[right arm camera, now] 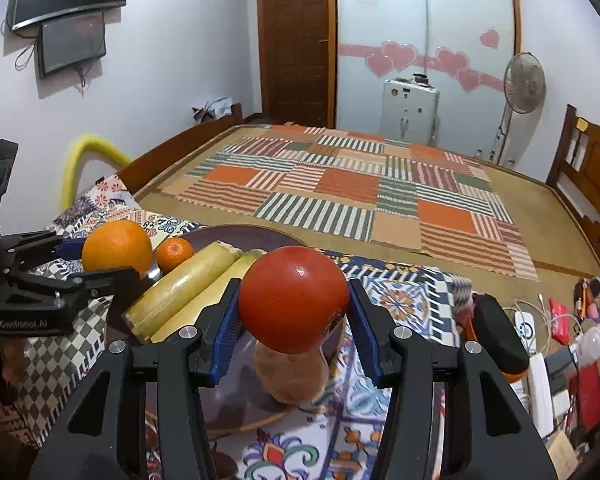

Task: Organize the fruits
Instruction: 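Carry the orange onto the plate with the left tool while the right tool sets the tomato there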

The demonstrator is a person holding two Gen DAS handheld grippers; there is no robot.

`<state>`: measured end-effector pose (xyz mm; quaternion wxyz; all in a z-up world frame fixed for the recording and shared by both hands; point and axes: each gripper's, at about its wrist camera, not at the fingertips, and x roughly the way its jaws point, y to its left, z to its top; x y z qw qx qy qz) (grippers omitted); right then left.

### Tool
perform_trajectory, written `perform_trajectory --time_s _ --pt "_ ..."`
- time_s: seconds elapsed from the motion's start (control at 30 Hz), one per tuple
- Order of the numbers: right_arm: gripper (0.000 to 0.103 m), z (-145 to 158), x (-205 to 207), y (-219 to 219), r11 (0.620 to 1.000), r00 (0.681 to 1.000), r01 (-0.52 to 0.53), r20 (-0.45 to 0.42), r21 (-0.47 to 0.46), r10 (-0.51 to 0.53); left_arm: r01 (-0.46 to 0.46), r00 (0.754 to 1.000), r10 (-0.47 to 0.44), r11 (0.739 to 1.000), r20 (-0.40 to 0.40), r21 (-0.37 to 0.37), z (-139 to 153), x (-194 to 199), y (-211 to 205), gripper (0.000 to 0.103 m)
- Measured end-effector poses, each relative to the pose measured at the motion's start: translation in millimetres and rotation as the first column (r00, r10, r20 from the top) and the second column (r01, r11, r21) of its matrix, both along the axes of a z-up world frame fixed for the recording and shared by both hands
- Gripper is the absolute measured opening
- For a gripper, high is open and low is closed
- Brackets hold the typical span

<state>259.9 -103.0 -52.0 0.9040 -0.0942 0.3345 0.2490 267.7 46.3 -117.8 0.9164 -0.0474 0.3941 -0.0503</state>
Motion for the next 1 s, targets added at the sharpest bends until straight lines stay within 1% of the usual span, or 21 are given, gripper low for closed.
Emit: perform_trajectory --time_s 0.07,0.2,0.3,0.37,0.43,0.5,0.57,0.63,0.73,0.83,0.87,1.0 --pt "0.048 -2 5 5 1.0 1.0 -0.004 -0.008 -0.019 0.004 0.0 1.0 0.001 1.0 -0.013 0.006 -4 5 -2 0.066" --pt "0.048 -5 15 14 0.999 1.0 -0.02 -0.022 -0.043 0.019 -0.001 1.0 0.001 1.0 0.0 0.003 -4 7 -3 0.066" --pt "0.048 -8 20 18 0.998 0.999 -0.029 -0.038 -0.054 0.026 0.014 1.0 -0.014 1.0 0.006 0.009 -5 7 -7 0.066" --pt "0.048 -10 23 20 0.997 0.998 -0.034 -0.053 -0.063 0.031 0.026 1.0 -0.026 1.0 -0.005 -0.007 -5 9 -8 0.067" --pt "0.047 -14 23 21 0.997 0.997 -0.037 -0.071 -0.07 0.032 0.03 0.999 -0.031 0.999 -0.022 -0.038 -6 12 -6 0.067" --pt "0.048 -15 22 20 0.997 0.997 -0.034 -0.071 -0.064 0.029 0.028 0.999 -0.03 0.997 -0.035 -0.067 -7 14 -3 0.067" --pt "0.048 -14 21 18 0.998 0.996 -0.035 -0.079 -0.055 0.03 0.02 0.999 -0.022 0.997 -0.034 -0.077 -8 14 -1 0.067" --pt "0.048 -13 19 17 0.998 0.997 -0.037 -0.075 -0.06 0.032 0.011 0.999 -0.012 0.998 -0.03 -0.065 -8 13 1 0.072" --pt "0.049 -12 16 19 0.996 0.997 -0.041 -0.07 -0.075 0.035 0.003 1.0 -0.004 1.0 -0.019 -0.026 -8 10 -2 0.075" --pt "0.06 -10 12 20 0.996 0.998 -0.038 -0.061 -0.08 0.033 0.015 1.0 -0.014 1.0 -0.01 0.024 -5 5 -10 0.078" --pt "0.061 -9 11 20 0.996 0.998 -0.033 -0.053 -0.084 0.028 0.022 1.0 -0.021 0.999 -0.007 0.04 -4 3 -12 0.078" --pt "0.062 -3 3 19 0.995 0.999 -0.026 -0.029 -0.091 0.023 0.035 0.999 -0.036 0.995 0.012 0.097 3 -9 -21 0.08"
